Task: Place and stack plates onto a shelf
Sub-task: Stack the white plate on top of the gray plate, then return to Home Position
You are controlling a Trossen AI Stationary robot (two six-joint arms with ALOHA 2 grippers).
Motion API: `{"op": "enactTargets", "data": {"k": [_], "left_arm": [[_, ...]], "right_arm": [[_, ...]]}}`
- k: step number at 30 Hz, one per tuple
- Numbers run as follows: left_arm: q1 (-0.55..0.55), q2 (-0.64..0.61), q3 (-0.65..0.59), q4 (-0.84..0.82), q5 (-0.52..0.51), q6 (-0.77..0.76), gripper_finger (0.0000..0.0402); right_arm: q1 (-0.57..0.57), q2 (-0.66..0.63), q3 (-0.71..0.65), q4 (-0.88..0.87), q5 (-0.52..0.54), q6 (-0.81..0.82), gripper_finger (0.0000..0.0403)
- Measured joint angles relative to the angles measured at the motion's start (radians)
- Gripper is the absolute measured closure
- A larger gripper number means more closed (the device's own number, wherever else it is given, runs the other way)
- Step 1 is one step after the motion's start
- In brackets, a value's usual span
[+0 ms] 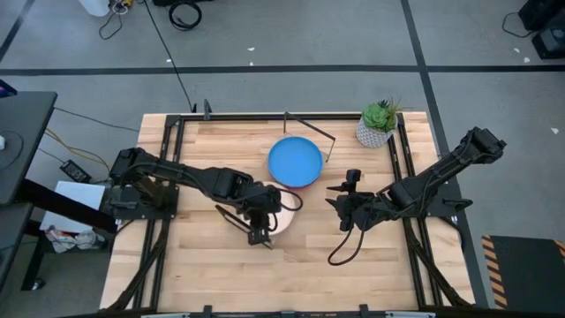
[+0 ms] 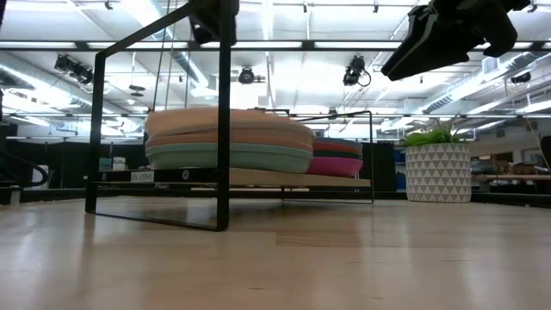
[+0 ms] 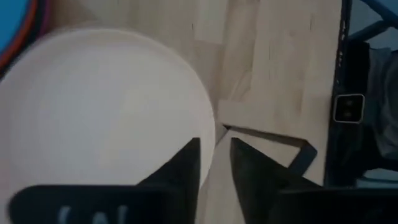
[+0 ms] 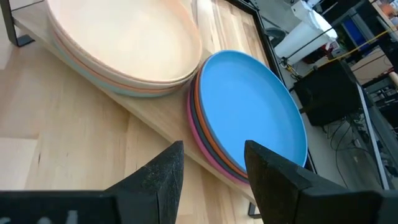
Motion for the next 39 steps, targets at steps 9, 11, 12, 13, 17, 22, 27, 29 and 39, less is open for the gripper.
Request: {"op": "enactTargets", "data": {"k": [9,11,12,13,17,22,27,29,39], "left_arm": [[-0.001,0.0,-0.001,0.024,-0.151,0.172,0.0257],[-0.004,-0.001,-0.008,0.045,-0.199,0.218,0.0261],[-0.004,-0.008,-0.016,0.059,-0.207,0.234,0.0263],[-0.003,-0.019,-0.026,0.063,-0.209,0.248,0.0266],[0.018,-0.087,-0.111,0.154,-0.209,0.281,0.0277],[0.048,-0.209,-0.304,0.31,-0.209,0.288,0.0285],[0.059,-0.362,-0.505,0.474,-0.205,0.285,0.0286],[0.059,-0.438,-0.584,0.539,-0.208,0.285,0.0286],[0.065,-0.761,-0.929,0.824,-0.256,0.302,0.0286]], "right_arm": [[0.002,-0.006,-0.026,0.03,-0.019,-0.011,0.0227],[0.003,-0.021,-0.061,0.064,-0.021,-0.009,0.0227],[0.003,-0.03,-0.078,0.079,-0.021,-0.002,0.0227],[0.003,-0.043,-0.098,0.089,-0.021,0.005,0.0227],[0.003,-0.101,-0.169,0.148,-0.018,0.022,0.0229],[0.003,-0.171,-0.23,0.216,-0.034,0.024,0.0238],[0.003,-0.215,-0.266,0.258,-0.053,0.021,0.0244],[0.003,-0.229,-0.275,0.273,-0.067,0.01,0.0245],[0.007,-0.33,-0.377,0.405,-0.08,-0.049,0.0246]]}}
